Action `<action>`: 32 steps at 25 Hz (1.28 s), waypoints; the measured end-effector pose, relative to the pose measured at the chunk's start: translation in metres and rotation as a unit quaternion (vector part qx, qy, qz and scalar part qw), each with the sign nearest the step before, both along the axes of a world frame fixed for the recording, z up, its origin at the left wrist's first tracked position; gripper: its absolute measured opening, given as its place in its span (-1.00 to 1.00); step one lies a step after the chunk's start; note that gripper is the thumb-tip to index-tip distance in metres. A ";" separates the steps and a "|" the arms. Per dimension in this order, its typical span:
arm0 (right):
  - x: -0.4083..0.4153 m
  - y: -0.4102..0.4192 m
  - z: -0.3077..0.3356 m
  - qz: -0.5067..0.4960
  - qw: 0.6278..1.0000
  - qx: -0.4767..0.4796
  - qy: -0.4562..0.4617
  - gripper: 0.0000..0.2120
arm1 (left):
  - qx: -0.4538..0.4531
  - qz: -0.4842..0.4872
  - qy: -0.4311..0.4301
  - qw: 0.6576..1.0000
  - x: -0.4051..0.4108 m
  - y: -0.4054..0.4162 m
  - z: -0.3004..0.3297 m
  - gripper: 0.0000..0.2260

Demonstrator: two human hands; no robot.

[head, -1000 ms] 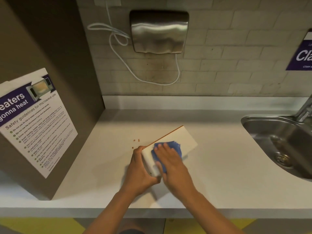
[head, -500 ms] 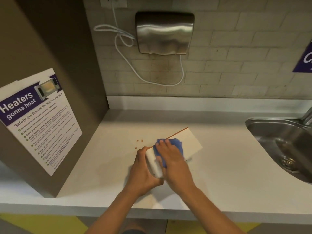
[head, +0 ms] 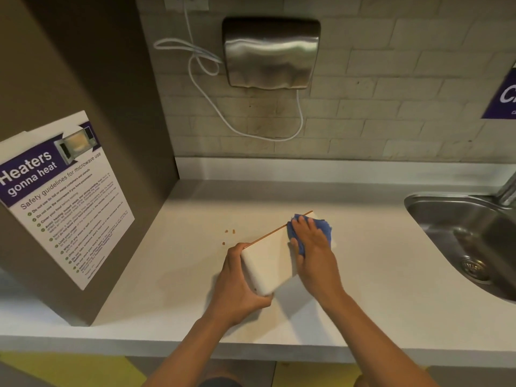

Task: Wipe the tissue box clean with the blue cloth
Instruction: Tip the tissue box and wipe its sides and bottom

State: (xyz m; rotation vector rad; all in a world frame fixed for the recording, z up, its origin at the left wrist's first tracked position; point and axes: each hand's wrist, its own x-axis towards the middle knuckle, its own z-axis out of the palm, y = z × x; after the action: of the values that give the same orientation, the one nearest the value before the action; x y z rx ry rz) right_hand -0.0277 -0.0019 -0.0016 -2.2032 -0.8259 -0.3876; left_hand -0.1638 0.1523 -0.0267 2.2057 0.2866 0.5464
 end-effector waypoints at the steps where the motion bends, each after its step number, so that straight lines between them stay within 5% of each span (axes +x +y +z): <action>1: -0.014 0.008 -0.003 0.013 1.000 -0.012 -0.014 -0.61 | -0.009 0.006 -0.002 1.000 0.000 0.000 0.001 -0.05; 7: -0.071 0.023 -0.021 0.158 0.967 -0.112 -0.164 -0.57 | 0.002 -0.009 -0.014 1.000 0.003 0.001 0.001 -0.26; 10: -0.040 0.013 -0.011 0.160 0.975 -0.104 -0.114 -0.55 | -0.011 0.006 -0.012 1.000 0.001 0.001 0.003 -0.11; 18: 0.035 -0.012 0.001 -0.054 0.997 0.044 0.038 -0.64 | -0.011 0.010 0.008 1.000 -0.002 0.001 0.001 -0.01; 27: -0.083 0.019 -0.022 0.178 0.966 -0.108 -0.152 -0.60 | -0.035 -0.003 -0.002 0.999 0.002 0.002 -0.006 -0.21; 32: -0.037 0.013 -0.001 0.169 0.980 -0.085 -0.058 -0.56 | -0.033 0.014 -0.011 0.999 0.000 0.000 0.000 -0.10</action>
State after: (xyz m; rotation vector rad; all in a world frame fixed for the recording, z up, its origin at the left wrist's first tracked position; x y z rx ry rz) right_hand -0.0646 0.0115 -0.0028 -2.1549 -1.3154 -0.2862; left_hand -0.1633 0.1525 -0.0263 2.1327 0.3194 0.5681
